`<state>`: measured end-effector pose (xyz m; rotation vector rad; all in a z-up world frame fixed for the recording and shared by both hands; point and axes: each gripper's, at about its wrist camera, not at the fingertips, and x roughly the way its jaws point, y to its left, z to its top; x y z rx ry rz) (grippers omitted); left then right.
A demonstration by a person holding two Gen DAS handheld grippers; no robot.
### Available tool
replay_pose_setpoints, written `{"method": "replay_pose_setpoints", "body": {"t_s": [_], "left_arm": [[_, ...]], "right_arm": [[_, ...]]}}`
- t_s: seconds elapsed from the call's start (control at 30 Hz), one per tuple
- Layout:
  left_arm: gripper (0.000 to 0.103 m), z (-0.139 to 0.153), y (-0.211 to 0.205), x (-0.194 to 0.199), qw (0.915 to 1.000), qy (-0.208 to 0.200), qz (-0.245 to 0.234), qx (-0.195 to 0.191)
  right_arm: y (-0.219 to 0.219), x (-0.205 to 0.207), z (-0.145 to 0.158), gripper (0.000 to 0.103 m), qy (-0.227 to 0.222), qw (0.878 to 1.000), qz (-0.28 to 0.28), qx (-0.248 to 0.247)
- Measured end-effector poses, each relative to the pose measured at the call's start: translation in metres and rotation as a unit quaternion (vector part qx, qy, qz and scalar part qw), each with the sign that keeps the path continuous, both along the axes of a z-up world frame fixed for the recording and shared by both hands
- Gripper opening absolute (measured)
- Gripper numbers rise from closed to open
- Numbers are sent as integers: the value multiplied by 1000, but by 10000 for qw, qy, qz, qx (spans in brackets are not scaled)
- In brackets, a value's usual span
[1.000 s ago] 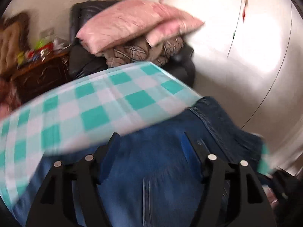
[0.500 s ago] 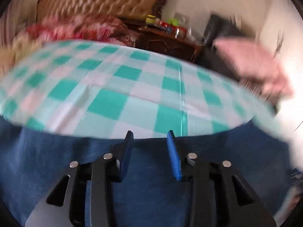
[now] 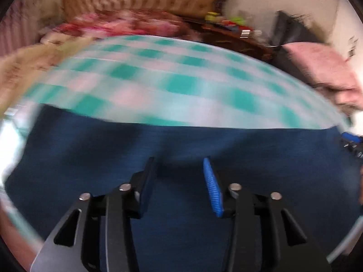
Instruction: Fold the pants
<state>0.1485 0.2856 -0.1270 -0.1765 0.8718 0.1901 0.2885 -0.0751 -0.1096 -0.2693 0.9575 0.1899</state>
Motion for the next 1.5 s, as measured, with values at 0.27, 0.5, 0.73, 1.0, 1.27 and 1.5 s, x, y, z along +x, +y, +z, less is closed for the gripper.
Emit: {"method": "replay_pose_setpoints", "body": {"t_s": [0.27, 0.5, 0.73, 1.0, 1.27, 1.5], "left_arm": [[46, 37, 172, -141, 9638, -1022, 2252, -999], [32, 14, 183, -180, 9342, -1235, 2047, -2646], [15, 5, 144, -154, 9777, -628, 1419, -1415], [27, 1, 125, -131, 9949, -385, 870, -336], [19, 0, 126, -110, 9998, 74, 133, 129], [16, 4, 133, -105, 9991, 363, -14, 203]], "right_arm": [[-1, 2, 1, 75, -152, 9983, -538, -150], [-41, -95, 30, 75, -622, 9974, -366, -89], [-155, -144, 30, 75, -1033, 9729, -1613, -1296], [-302, -169, 26, 77, -701, 9369, -3278, -992], [-354, -167, 2, 77, -207, 9330, -3504, -792], [-364, -156, -4, 78, -55, 9347, -3500, -624]]}}
